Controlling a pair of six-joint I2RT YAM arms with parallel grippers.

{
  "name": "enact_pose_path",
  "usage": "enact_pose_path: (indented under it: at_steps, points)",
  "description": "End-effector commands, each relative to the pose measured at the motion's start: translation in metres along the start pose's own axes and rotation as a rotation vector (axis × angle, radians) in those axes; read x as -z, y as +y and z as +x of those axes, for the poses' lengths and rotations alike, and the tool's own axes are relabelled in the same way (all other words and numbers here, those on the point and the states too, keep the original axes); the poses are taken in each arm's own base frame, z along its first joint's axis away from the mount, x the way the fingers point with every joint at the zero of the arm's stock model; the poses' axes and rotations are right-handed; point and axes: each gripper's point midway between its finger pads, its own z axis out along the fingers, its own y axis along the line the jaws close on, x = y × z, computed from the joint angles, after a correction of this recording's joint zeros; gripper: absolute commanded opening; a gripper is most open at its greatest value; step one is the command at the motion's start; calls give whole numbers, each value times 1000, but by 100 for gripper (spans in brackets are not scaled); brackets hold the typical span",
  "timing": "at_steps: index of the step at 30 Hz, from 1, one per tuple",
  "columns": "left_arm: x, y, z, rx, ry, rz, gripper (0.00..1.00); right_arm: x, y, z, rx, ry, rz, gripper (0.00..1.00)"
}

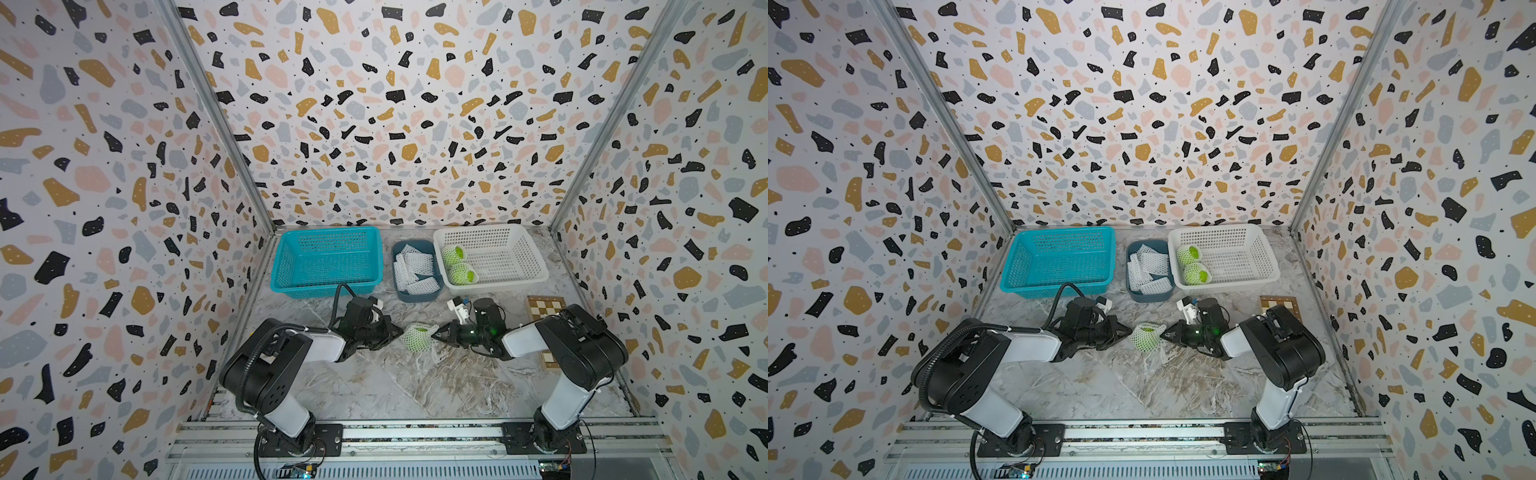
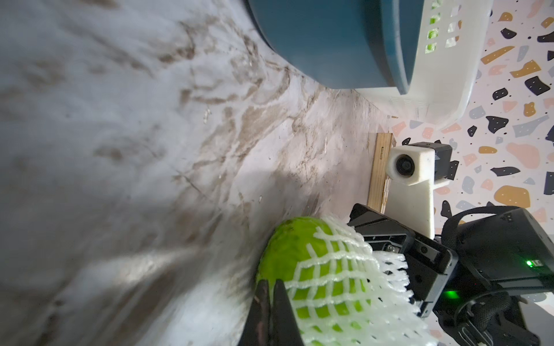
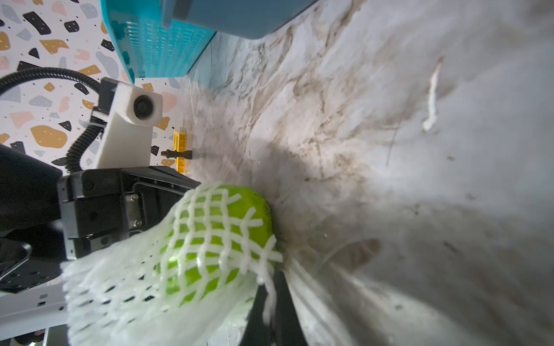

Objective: Sleeve custard apples in foam nets
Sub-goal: Put on the foam net on the custard apple.

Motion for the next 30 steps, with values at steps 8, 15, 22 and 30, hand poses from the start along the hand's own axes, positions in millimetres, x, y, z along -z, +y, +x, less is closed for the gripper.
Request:
enact_pose_path:
  at_steps: [8,15,22,30]
  points:
    - [-6,7,8,-83,33,-104,0,-7,-3,-7,49,-11,57,0]
    - [-6,10,6,-101,18,-140,0,-11,-2,-8,62,-9,65,0]
    - [-12,9,10,-144,33,-143,0,-12,-6,-7,59,-3,79,1]
    - [-14,5,11,-152,32,-134,0,-7,-9,-7,63,-9,112,18]
